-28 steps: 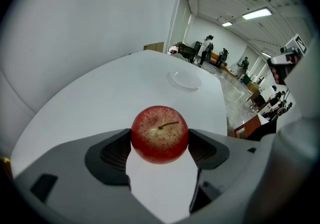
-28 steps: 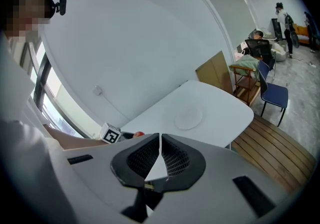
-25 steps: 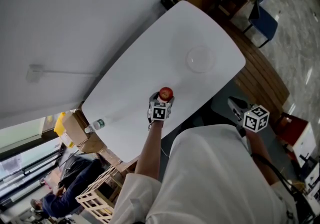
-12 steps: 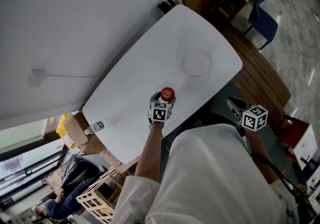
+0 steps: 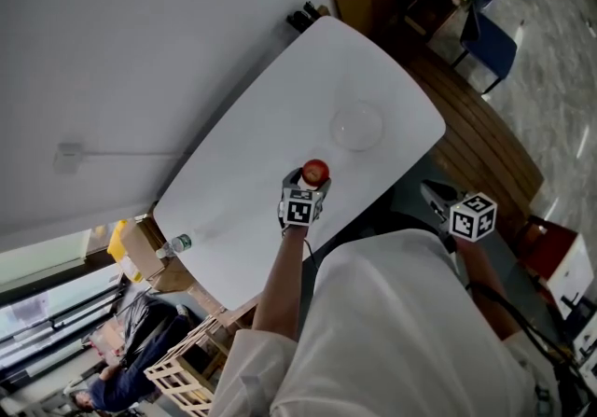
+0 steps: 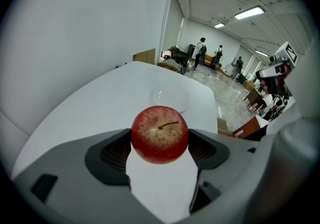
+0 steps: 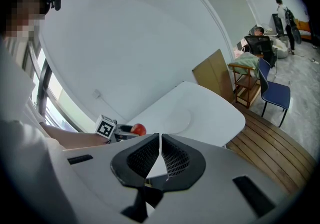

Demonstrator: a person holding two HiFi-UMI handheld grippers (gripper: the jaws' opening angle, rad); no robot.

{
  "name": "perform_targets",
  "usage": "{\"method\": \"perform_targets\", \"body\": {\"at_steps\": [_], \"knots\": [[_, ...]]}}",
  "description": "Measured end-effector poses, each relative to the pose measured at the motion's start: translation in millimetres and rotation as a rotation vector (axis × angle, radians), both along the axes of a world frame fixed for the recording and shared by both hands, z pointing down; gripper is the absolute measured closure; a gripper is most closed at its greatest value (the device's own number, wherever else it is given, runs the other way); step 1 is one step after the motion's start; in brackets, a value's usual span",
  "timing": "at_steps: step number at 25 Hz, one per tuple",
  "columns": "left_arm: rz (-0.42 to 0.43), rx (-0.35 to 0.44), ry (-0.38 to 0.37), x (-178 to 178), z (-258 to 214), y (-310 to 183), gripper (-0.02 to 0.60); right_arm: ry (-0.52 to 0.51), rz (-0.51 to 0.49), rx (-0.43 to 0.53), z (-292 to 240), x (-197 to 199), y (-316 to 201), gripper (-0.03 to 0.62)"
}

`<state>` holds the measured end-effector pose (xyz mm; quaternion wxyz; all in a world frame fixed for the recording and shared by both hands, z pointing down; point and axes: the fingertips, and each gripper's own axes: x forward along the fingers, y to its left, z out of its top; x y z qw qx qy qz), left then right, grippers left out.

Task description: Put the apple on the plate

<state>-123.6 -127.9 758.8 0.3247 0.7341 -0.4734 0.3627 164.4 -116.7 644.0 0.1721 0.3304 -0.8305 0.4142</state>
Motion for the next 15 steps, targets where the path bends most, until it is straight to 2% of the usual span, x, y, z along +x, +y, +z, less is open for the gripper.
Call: {"method": "perform_targets", "body": {"at_steps": [15], "knots": [[0.054,0.015,0.006,48,-9,-51,0.224,0.005,-0.010,-0.013,5,33,-37,0.556]]}}
